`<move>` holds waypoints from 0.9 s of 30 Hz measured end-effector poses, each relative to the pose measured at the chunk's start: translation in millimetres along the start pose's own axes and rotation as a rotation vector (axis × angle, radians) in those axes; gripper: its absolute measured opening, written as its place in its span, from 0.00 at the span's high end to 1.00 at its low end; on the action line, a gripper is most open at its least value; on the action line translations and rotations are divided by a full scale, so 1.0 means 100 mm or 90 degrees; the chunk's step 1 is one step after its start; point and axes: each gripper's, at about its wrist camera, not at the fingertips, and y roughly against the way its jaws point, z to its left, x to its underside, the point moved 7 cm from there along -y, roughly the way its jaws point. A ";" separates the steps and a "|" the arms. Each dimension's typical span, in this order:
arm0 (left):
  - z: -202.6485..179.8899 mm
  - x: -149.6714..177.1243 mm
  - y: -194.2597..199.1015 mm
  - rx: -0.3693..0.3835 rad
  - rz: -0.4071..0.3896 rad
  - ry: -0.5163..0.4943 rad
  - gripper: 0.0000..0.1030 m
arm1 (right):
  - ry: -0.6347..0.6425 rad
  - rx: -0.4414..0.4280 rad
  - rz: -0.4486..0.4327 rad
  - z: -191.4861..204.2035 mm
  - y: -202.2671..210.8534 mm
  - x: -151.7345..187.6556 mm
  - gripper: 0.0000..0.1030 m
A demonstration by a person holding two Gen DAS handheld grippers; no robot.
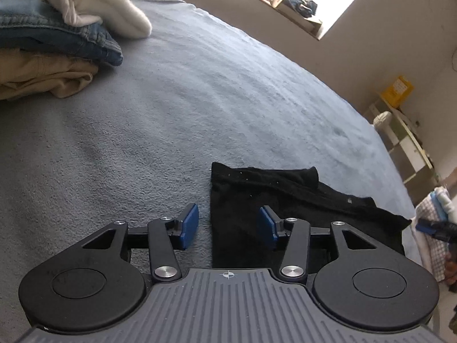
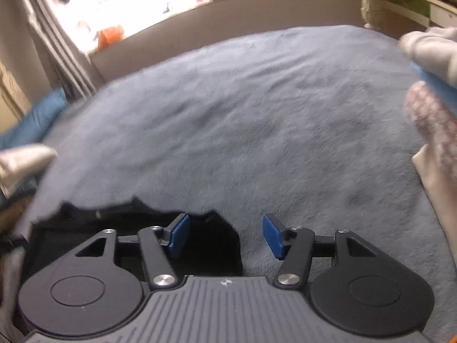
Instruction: Fold clothes
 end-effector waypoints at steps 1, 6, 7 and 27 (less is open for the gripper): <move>0.00 -0.01 -0.01 -0.002 -0.002 -0.003 0.53 | -0.008 -0.014 -0.011 -0.02 0.05 -0.01 0.35; 0.02 -0.09 -0.16 0.001 -0.017 0.003 0.51 | 0.037 -0.052 0.025 0.08 -0.06 0.08 0.29; 0.03 -0.11 -0.19 0.008 -0.019 0.009 0.52 | 0.041 -0.057 0.033 0.09 -0.10 0.09 0.29; -0.10 -0.15 -0.08 0.017 -0.112 0.007 0.98 | -0.020 -0.061 -0.022 0.04 -0.43 -0.03 0.94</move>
